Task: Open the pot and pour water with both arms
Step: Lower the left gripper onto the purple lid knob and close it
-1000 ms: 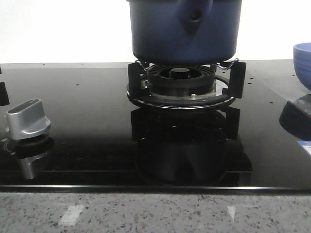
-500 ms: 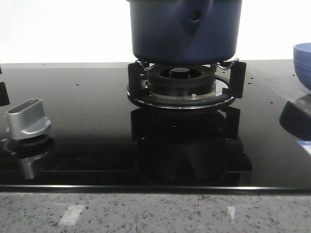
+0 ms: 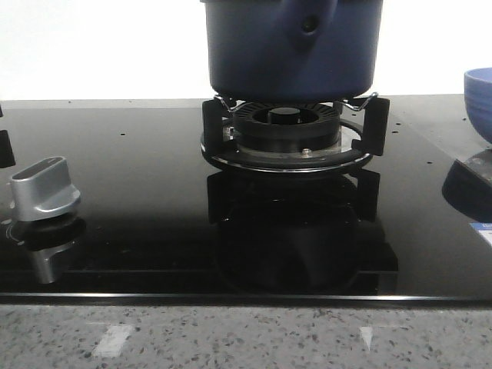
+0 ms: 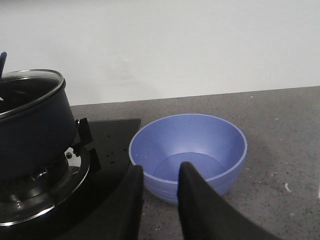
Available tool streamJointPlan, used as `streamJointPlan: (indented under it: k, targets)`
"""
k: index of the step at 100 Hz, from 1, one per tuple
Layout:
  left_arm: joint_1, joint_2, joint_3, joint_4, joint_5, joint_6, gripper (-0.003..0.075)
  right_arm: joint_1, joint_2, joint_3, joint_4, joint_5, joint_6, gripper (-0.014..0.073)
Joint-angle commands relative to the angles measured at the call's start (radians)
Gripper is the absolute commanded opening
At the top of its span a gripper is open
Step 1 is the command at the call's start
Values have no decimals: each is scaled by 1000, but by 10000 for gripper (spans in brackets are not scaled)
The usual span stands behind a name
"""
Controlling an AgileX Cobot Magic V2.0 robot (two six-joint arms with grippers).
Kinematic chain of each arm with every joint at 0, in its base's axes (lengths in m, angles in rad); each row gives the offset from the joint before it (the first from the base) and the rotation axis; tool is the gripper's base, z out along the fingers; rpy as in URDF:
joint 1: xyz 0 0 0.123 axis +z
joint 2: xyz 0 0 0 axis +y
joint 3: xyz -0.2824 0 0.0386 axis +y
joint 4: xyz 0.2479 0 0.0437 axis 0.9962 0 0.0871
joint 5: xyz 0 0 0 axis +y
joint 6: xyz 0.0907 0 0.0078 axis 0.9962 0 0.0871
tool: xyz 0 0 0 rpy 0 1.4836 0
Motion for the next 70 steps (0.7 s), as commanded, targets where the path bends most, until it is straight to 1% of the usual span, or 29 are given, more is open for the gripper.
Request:
streamJointPlan:
  k: [1,23,70]
  targets:
    - [-8,-10,-39,-58,3,0,463,1,20,-38,-2,-75,-7,155]
    - [-8,-10,-39,-58,-20,0,463,1,20,-38,-2,-75,-7,155]
    - [-8,-10,-39,-58,-6,0,463,1,20,-38,-2,-75,-7,153]
